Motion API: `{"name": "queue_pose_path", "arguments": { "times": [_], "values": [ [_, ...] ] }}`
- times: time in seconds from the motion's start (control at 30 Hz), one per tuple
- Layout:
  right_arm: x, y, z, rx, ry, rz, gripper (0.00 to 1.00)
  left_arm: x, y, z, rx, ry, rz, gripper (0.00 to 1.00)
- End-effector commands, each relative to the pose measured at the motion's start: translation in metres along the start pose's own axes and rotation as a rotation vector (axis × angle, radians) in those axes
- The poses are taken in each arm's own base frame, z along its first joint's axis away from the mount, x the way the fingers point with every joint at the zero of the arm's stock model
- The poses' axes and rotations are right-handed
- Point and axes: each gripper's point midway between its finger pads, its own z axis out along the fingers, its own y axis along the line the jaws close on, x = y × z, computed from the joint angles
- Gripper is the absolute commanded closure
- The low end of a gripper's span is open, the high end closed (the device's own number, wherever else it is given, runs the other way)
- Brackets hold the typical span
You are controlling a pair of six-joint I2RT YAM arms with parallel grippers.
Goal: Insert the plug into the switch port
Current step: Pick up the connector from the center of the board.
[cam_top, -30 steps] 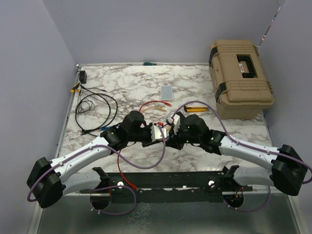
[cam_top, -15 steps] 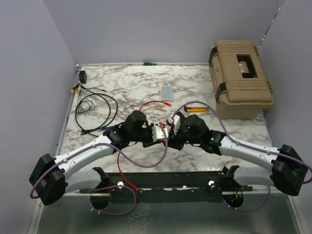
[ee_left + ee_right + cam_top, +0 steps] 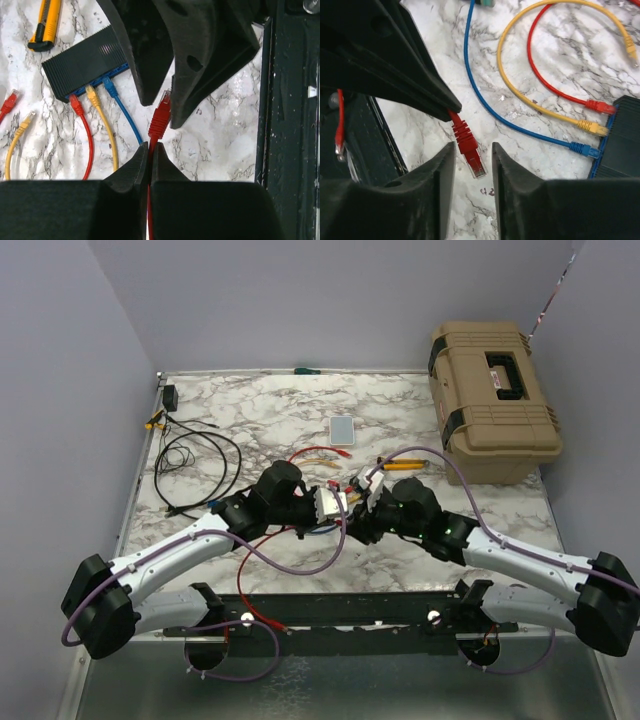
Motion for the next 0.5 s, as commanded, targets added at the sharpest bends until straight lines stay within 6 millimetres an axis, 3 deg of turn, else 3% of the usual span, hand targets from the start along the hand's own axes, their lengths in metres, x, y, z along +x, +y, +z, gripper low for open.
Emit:
{"name": "queue_pose_path", "arguments": {
  "times": [0.0, 0.27, 0.47],
  "values": [
    [-0.025, -0.019, -0.009, 0.136, -0.113, 0.024, 0.55, -0.027, 0.015, -0.005, -0.074, -0.055, -0.076, 1.0],
    [-0.05, -0.055, -0.039, 0.381, -0.242, 0.076, 0.22, -0.056, 0.058, -0.02, -0.307, -0.102, -0.19, 1.0],
    [-0.056, -0.075, -0.058, 0.52, -0.31, 0.145, 0.13, -0.061, 0.079, -0.017, -0.411, -0.123, -0.329, 1.0]
  ]
}}
